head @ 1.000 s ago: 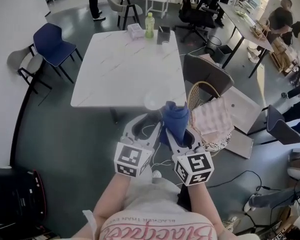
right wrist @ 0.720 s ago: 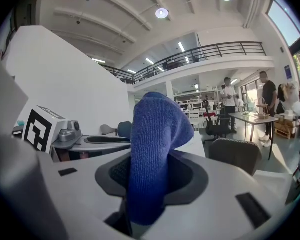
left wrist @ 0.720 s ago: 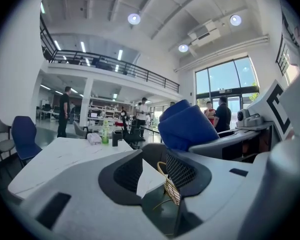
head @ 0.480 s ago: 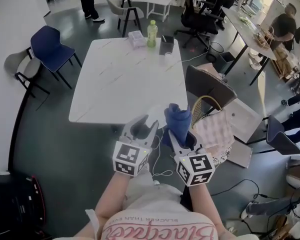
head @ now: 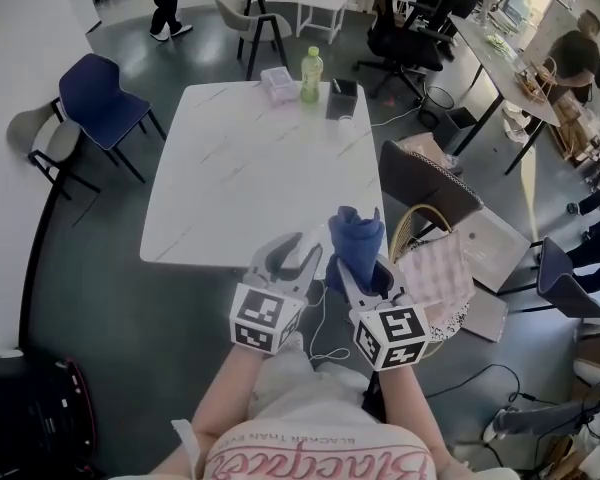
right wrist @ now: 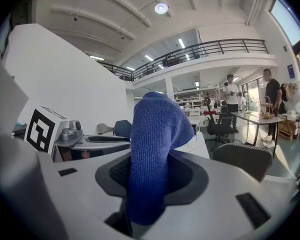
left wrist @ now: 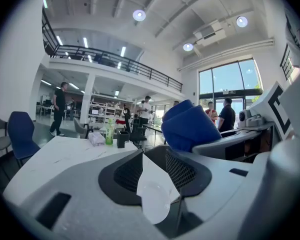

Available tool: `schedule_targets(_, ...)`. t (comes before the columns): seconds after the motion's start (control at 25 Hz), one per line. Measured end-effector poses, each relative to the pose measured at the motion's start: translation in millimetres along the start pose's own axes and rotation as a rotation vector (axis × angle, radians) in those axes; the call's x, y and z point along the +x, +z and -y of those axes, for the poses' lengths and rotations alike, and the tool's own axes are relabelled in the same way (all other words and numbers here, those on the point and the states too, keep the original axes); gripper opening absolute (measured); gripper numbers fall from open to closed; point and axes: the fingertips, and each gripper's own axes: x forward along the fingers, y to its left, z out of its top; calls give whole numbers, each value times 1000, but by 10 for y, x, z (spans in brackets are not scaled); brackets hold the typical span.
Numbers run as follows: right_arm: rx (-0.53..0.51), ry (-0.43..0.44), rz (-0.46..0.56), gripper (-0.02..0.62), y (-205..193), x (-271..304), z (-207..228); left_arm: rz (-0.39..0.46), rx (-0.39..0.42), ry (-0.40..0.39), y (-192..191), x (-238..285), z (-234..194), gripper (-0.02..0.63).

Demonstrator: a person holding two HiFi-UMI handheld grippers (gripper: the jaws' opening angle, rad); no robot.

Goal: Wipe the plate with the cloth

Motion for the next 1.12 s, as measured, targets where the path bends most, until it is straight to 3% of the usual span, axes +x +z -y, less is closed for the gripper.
schedule_targets(0.36, -3, 62, -38, 138, -93, 114, 106, -18, -40, 55, -109, 125, -73, 130)
schedule_targets(0.76, -60, 217, -77, 138, -108, 107, 494, -11, -109, 236, -218, 273, 106, 130)
schedule_targets(1.12, -97, 399, -103, 138, -158, 148, 582, 9, -157, 414, -273, 263, 244, 130)
